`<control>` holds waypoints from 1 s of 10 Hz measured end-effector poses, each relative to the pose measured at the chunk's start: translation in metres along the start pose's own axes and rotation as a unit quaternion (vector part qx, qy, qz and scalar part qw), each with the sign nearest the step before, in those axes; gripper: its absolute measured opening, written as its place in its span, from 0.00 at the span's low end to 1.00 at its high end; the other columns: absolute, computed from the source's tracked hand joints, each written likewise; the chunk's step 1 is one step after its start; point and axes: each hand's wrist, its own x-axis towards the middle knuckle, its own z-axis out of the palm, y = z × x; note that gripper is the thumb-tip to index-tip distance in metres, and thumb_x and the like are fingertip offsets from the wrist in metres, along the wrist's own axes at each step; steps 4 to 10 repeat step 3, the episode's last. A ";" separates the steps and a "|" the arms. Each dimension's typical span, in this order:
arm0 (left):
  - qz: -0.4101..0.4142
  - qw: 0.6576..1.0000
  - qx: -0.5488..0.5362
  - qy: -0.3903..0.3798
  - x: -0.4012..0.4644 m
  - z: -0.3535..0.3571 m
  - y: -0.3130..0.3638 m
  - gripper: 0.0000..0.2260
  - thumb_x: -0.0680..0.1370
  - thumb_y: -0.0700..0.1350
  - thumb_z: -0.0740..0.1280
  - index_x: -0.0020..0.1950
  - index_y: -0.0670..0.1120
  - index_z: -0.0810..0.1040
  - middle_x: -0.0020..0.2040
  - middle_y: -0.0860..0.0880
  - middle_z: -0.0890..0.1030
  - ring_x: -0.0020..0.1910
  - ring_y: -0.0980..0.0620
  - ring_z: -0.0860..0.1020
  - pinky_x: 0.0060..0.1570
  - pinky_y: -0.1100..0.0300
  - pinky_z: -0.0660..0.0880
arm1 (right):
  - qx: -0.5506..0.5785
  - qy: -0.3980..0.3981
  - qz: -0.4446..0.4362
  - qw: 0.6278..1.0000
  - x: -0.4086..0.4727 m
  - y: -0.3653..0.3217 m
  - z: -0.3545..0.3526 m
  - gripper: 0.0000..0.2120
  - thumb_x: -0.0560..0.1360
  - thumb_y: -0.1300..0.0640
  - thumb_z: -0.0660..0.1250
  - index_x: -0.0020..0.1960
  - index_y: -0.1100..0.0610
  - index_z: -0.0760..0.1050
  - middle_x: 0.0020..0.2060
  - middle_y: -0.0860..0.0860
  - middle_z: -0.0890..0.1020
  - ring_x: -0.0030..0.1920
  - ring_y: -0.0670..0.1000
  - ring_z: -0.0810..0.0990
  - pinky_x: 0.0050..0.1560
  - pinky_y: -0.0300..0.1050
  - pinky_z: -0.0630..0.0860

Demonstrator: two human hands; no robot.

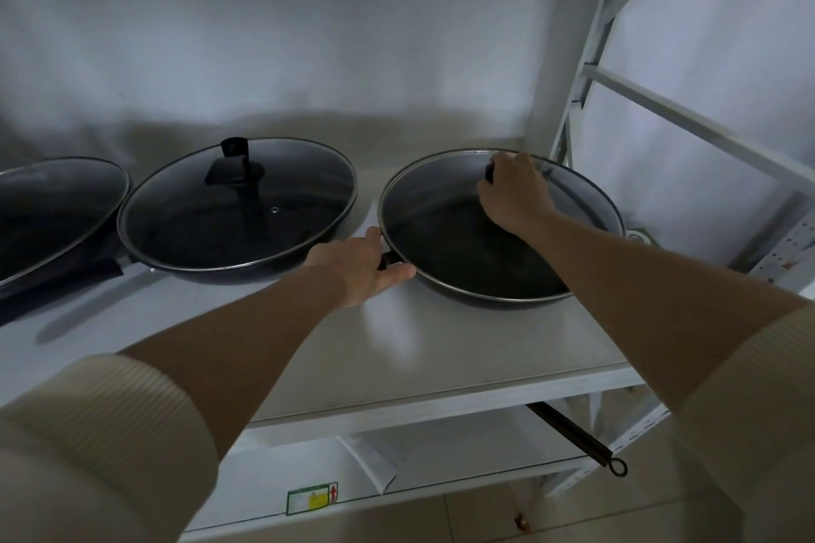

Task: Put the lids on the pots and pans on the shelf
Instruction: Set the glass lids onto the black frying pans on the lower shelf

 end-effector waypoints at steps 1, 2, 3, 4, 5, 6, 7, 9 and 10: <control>-0.009 1.000 0.001 0.003 0.000 -0.007 0.002 0.35 0.74 0.71 0.50 0.70 0.47 0.65 0.54 0.48 0.80 0.50 0.45 0.79 0.45 0.53 0.73 | -0.060 -0.014 -0.013 0.998 -0.015 -0.005 -0.008 0.22 0.79 0.53 0.59 0.71 0.59 0.66 0.68 0.60 0.67 0.69 0.65 0.65 0.64 0.58 0.69; -0.039 0.999 0.024 0.027 -0.001 -0.018 0.009 0.32 0.76 0.69 0.51 0.66 0.46 0.68 0.59 0.46 0.78 0.57 0.42 0.78 0.49 0.50 0.71 | -0.075 -0.019 -0.046 0.996 -0.030 -0.010 -0.017 0.23 0.79 0.53 0.58 0.72 0.58 0.65 0.70 0.59 0.68 0.70 0.64 0.63 0.65 0.58 0.68; -0.024 0.993 0.049 0.106 -0.006 -0.035 0.015 0.28 0.78 0.65 0.50 0.64 0.45 0.70 0.56 0.45 0.77 0.53 0.42 0.78 0.45 0.52 0.70 | -0.075 -0.020 -0.082 0.994 -0.049 -0.020 -0.025 0.22 0.79 0.53 0.57 0.72 0.58 0.65 0.70 0.59 0.68 0.71 0.62 0.64 0.67 0.58 0.67; -0.024 0.993 0.049 0.106 -0.006 -0.035 0.015 0.28 0.78 0.65 0.50 0.64 0.45 0.70 0.56 0.45 0.77 0.53 0.42 0.78 0.45 0.52 0.70 | -0.075 -0.020 -0.082 0.994 -0.049 -0.020 -0.025 0.22 0.79 0.53 0.57 0.72 0.58 0.65 0.70 0.59 0.68 0.71 0.62 0.64 0.67 0.58 0.67; -0.024 0.993 0.049 0.106 -0.006 -0.035 0.015 0.28 0.78 0.65 0.50 0.64 0.45 0.70 0.56 0.45 0.77 0.53 0.42 0.78 0.45 0.52 0.70 | -0.075 -0.020 -0.082 0.994 -0.049 -0.020 -0.025 0.22 0.79 0.53 0.57 0.72 0.58 0.65 0.70 0.59 0.68 0.71 0.62 0.64 0.67 0.58 0.67; -0.024 0.993 0.049 0.106 -0.006 -0.035 0.015 0.28 0.78 0.65 0.50 0.64 0.45 0.70 0.56 0.45 0.77 0.53 0.42 0.78 0.45 0.52 0.70 | -0.075 -0.020 -0.082 0.994 -0.049 -0.020 -0.025 0.22 0.79 0.53 0.57 0.72 0.58 0.65 0.70 0.59 0.68 0.71 0.62 0.64 0.67 0.58 0.67; -0.024 0.993 0.049 0.106 -0.006 -0.035 0.015 0.28 0.78 0.65 0.50 0.64 0.45 0.70 0.56 0.45 0.77 0.53 0.42 0.78 0.45 0.52 0.70 | -0.075 -0.020 -0.082 0.994 -0.049 -0.020 -0.025 0.22 0.79 0.53 0.57 0.72 0.58 0.65 0.70 0.59 0.68 0.71 0.62 0.64 0.67 0.58 0.67; -0.024 0.993 0.049 0.106 -0.006 -0.035 0.015 0.28 0.78 0.65 0.50 0.64 0.45 0.70 0.56 0.45 0.77 0.53 0.42 0.78 0.45 0.52 0.70 | -0.075 -0.020 -0.082 0.994 -0.049 -0.020 -0.025 0.22 0.79 0.53 0.57 0.72 0.58 0.65 0.70 0.59 0.68 0.71 0.62 0.64 0.67 0.58 0.67; -0.024 0.993 0.049 0.106 -0.006 -0.035 0.015 0.28 0.78 0.65 0.50 0.64 0.45 0.70 0.56 0.45 0.77 0.53 0.42 0.78 0.45 0.52 0.70 | -0.075 -0.020 -0.082 0.994 -0.049 -0.020 -0.025 0.22 0.79 0.53 0.57 0.72 0.58 0.65 0.70 0.59 0.68 0.71 0.62 0.64 0.67 0.58 0.67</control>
